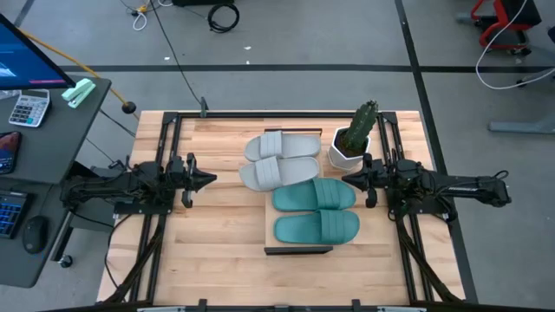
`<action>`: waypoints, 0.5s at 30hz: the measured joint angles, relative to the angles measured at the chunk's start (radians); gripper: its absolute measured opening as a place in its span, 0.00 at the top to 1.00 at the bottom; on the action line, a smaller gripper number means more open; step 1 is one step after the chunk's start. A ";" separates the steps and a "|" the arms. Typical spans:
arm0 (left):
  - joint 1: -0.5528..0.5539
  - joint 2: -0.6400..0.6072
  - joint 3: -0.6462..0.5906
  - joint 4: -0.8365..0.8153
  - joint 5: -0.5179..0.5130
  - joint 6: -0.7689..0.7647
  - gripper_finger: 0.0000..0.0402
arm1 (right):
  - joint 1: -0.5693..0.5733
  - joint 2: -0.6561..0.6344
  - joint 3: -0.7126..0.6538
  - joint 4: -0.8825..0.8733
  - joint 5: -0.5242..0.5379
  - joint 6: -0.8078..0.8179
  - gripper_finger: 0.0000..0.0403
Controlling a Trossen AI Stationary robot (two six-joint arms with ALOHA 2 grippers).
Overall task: Pick and place slides into the shelf
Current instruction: Return to Home Position
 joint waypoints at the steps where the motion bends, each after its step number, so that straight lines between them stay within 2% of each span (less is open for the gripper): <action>1: 0.000 0.000 0.000 0.000 0.000 0.001 0.95 | 0.000 0.000 0.000 0.000 -0.004 0.000 1.00; 15: 0.000 0.000 0.000 0.000 0.000 0.001 0.92 | 0.000 0.001 0.006 -0.012 -0.013 -0.032 0.96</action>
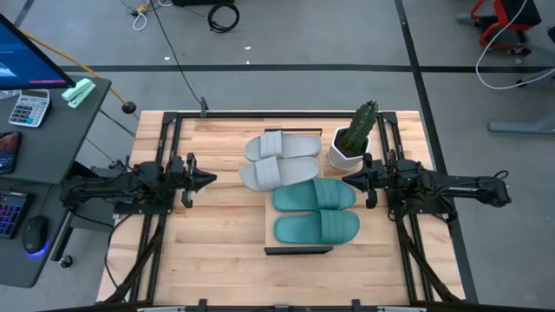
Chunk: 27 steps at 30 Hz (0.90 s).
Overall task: Pick and place slides into the shelf
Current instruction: Return to Home Position
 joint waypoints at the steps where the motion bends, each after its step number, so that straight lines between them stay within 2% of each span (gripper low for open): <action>1: 0.000 0.000 0.000 0.000 0.000 0.000 0.92 | 0.000 0.002 0.006 -0.010 0.000 0.000 0.95; 11: 0.000 0.000 0.000 0.000 0.000 0.000 0.95 | 0.000 0.002 0.015 -0.021 -0.002 -0.026 0.96; 20: 0.000 0.000 0.000 0.000 0.000 0.000 0.91 | 0.000 0.000 0.019 0.100 0.013 -0.145 0.96; 27: 0.000 0.000 0.000 0.000 0.000 0.000 0.93 | 0.000 0.000 0.019 0.101 0.002 -0.137 0.97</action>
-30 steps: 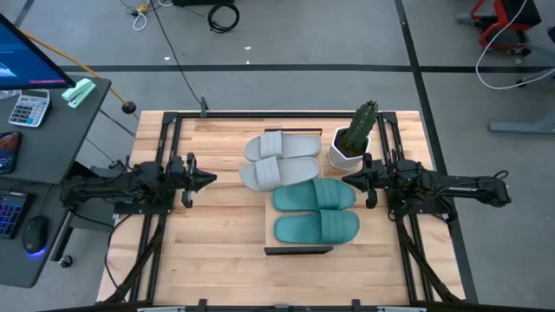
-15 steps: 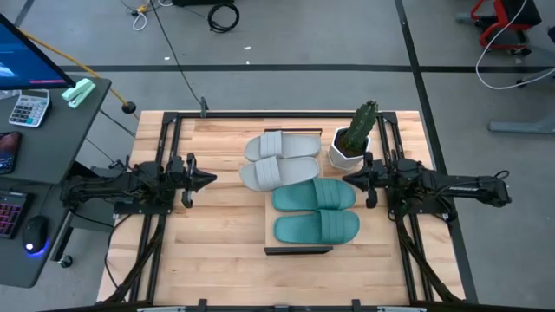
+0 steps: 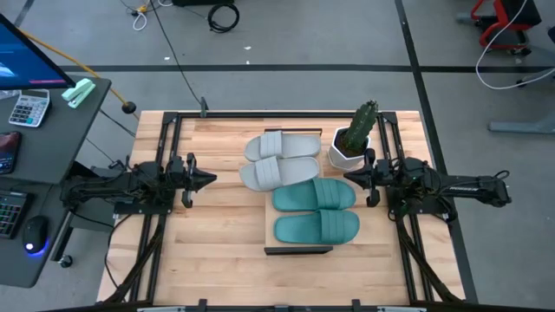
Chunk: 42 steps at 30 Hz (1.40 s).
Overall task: Pick and place slides into the shelf
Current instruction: Return to Home Position
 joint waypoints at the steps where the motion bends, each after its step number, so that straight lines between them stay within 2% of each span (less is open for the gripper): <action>1: 0.000 0.000 0.000 0.000 0.000 0.000 0.94 | 0.000 0.000 0.000 0.005 0.000 0.007 0.97; 7: 0.000 0.000 0.000 0.000 0.000 0.000 0.95 | 0.000 0.000 0.000 0.005 0.000 0.013 0.95; 18: 0.000 0.000 0.000 0.000 0.000 0.000 0.91 | 0.000 0.000 0.000 0.004 0.000 0.013 0.96; 29: 0.000 0.000 0.000 0.000 0.000 0.000 0.94 | 0.000 0.000 0.000 0.004 0.000 0.013 0.96; 42: 0.000 0.000 0.000 0.000 0.000 0.000 0.91 | 0.000 0.000 0.000 0.004 0.000 0.013 0.96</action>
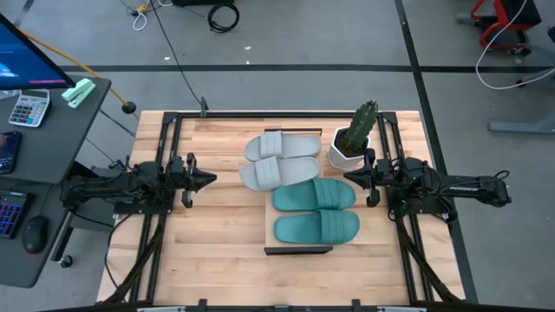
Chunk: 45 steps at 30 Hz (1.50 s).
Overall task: Pick and place slides into the shelf
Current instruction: Return to Home Position
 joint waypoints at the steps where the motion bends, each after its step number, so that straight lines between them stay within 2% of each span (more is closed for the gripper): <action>1: 0.000 0.000 0.000 0.000 0.000 0.000 0.91 | 0.000 0.000 0.000 0.000 0.000 0.000 0.96; 12: 0.000 0.000 0.000 0.000 0.000 0.000 0.94 | 0.000 0.000 0.000 0.000 0.000 0.000 0.96; 23: 0.000 0.000 0.000 0.000 0.000 0.000 0.91 | 0.000 0.000 0.000 0.000 0.000 0.000 0.96; 34: 0.000 0.000 0.000 0.000 0.000 0.000 0.95 | 0.000 0.000 0.000 0.000 0.000 0.000 0.96; 45: 0.000 0.000 0.000 0.000 0.000 0.000 0.91 | 0.000 0.000 0.000 0.000 0.000 0.000 0.96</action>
